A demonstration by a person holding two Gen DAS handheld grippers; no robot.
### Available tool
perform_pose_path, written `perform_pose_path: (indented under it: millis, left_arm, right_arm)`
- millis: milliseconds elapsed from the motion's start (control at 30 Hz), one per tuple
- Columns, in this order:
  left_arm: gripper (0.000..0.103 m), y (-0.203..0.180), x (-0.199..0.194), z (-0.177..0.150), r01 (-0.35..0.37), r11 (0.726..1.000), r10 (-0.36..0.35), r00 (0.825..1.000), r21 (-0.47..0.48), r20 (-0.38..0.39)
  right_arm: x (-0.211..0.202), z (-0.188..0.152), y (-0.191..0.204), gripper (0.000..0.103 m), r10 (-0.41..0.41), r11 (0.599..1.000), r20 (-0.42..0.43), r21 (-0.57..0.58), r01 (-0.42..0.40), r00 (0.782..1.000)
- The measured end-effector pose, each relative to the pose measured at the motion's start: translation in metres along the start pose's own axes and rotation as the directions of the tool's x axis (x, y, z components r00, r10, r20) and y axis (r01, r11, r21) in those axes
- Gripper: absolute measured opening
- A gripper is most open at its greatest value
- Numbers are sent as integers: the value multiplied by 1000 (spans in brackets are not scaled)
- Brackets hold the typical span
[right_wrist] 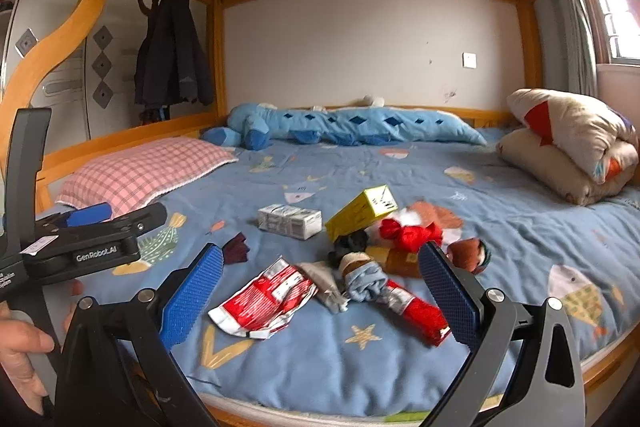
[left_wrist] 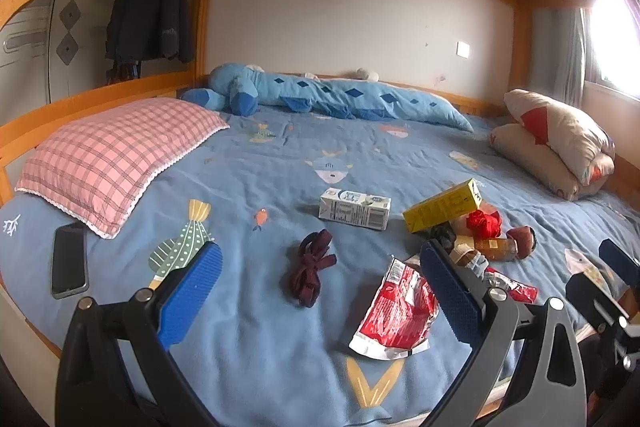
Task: Collect trash
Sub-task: 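Grasp the dark red sock with the left tool while the right tool grasps the red wrapper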
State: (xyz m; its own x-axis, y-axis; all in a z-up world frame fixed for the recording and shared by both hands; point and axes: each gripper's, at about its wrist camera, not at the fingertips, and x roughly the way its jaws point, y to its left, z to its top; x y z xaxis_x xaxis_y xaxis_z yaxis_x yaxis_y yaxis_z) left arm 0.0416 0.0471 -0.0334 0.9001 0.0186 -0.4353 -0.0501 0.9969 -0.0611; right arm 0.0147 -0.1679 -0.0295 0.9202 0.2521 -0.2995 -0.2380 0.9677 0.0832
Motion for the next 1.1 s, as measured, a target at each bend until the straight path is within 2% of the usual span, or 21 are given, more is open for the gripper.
perform_pose_path:
  millis: [200, 367, 467, 567, 667, 767, 867, 933, 967, 1033, 1100]
  left_arm:
    - [99, 5, 9, -1, 3, 1000, -3, 1000, 4, -18]
    - [99, 9, 23, -2, 30, 1000, -30, 998, 4, -55]
    - [99, 12, 41, -2, 23, 1000, -21, 994, 13, -110]
    - [99, 21, 66, -2, 39, 999, -38, 981, 3, -188]
    - [99, 28, 98, -1, 39, 999, -33, 960, 16, -277]
    - [99, 29, 136, -2, 38, 996, -2, 923, 84, -385]
    - [99, 28, 161, -3, 73, 989, -12, 903, 126, -430]
    - [99, 27, 180, -4, 96, 985, -16, 880, 145, -475]
    - [99, 27, 188, -5, 104, 983, -18, 870, 149, -493]
    - [99, 27, 208, -7, 121, 978, -14, 850, 170, -527]
    - [99, 27, 222, -10, 133, 976, -16, 832, 172, -555]
  right_arm:
    - [9, -2, 9, 95, 4, 1000, -21, -6, -4, 1000]
    - [26, -5, 14, 95, -21, 1000, -92, -20, 19, 996]
    - [39, -8, 18, 95, -30, 999, -140, -25, 27, 990]
    - [56, -13, 20, 95, -23, 1000, -199, -2, 23, 980]
    - [80, -18, 25, 95, 4, 1000, -282, 27, 4, 959]
    - [106, -27, 28, 95, 67, 994, -378, 107, -28, 923]
    - [130, -39, 25, 95, 129, 974, -452, 225, -27, 883]
    - [148, -47, 22, 95, 176, 948, -508, 318, -6, 843]
    - [154, -50, 20, 95, 210, 929, -514, 369, -7, 832]
    - [161, -52, 18, 95, 226, 911, -511, 412, 5, 830]
    - [170, -55, 18, 95, 173, 916, -539, 395, 66, 824]
